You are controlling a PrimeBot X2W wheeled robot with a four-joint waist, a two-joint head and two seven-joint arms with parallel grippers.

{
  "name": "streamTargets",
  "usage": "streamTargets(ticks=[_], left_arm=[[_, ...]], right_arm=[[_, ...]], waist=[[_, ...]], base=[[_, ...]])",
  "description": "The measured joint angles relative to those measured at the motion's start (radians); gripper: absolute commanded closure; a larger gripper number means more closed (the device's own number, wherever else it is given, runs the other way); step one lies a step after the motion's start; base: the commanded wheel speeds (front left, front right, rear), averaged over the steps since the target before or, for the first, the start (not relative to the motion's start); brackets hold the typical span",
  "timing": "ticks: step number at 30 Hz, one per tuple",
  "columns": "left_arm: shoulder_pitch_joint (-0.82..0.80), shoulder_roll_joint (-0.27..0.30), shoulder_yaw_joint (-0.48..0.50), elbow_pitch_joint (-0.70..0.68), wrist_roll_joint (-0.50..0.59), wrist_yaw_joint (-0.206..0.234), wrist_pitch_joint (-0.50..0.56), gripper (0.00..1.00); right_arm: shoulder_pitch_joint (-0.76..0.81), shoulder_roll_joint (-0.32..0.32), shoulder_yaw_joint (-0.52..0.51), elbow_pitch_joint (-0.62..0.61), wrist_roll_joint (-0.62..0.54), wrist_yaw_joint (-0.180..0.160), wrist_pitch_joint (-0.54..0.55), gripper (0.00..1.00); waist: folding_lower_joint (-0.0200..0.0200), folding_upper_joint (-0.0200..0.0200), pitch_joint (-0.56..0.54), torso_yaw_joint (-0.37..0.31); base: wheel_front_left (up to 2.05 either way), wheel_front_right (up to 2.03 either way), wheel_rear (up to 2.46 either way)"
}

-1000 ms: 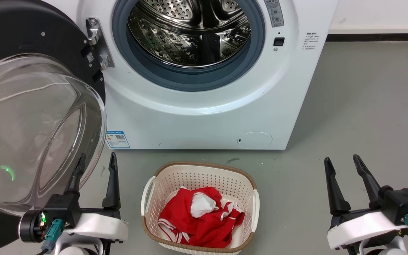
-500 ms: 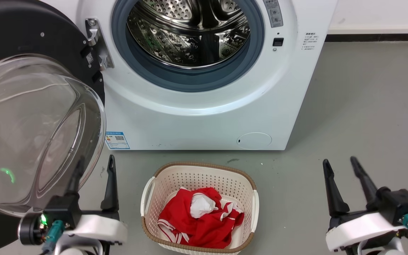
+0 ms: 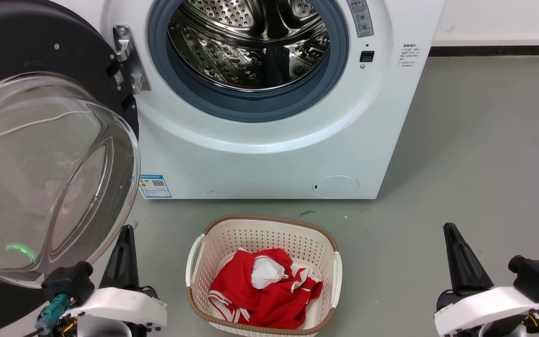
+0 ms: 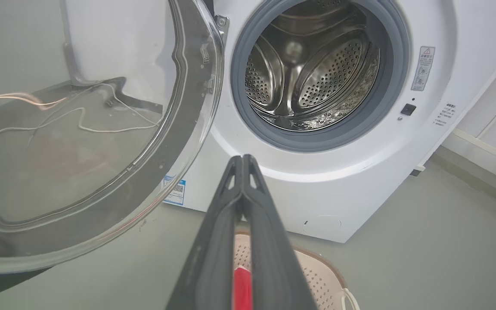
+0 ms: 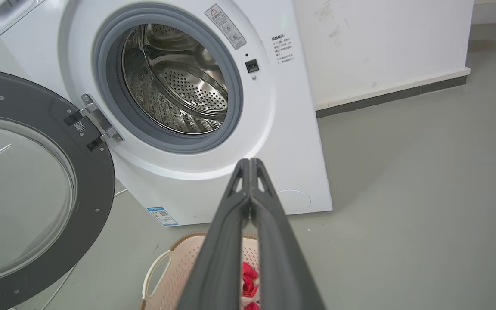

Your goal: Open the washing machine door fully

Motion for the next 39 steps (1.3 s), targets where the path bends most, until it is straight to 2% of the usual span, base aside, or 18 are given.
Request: streamTargets(ticks=[1, 14, 39], left_arm=[[-0.001, -0.003, 0.007, 0.004, -0.053, -0.004, 0.012, 1.0], [-0.016, -0.02, 0.033, 0.022, -0.262, -0.033, 0.064, 1.0], [-0.037, -0.047, 0.08, 0.052, -0.586, -0.072, 0.15, 1.0]], right_arm=[[-0.003, -0.002, -0.001, 0.009, 0.059, 0.0, 0.006, 1.0], [-0.023, -0.01, -0.006, 0.035, 0.288, 0.0, 0.035, 1.0], [-0.061, -0.019, -0.026, 0.079, 0.637, 0.0, 0.088, 1.0]], waist=[[0.0, 0.0, -0.001, 0.0], [0.0, 0.0, -0.005, 0.0], [0.0001, 0.0, -0.012, -0.001]], base=[[0.0, 0.0, 0.0], [0.0, 0.0, 0.0], [0.0, 0.0, 0.0]])
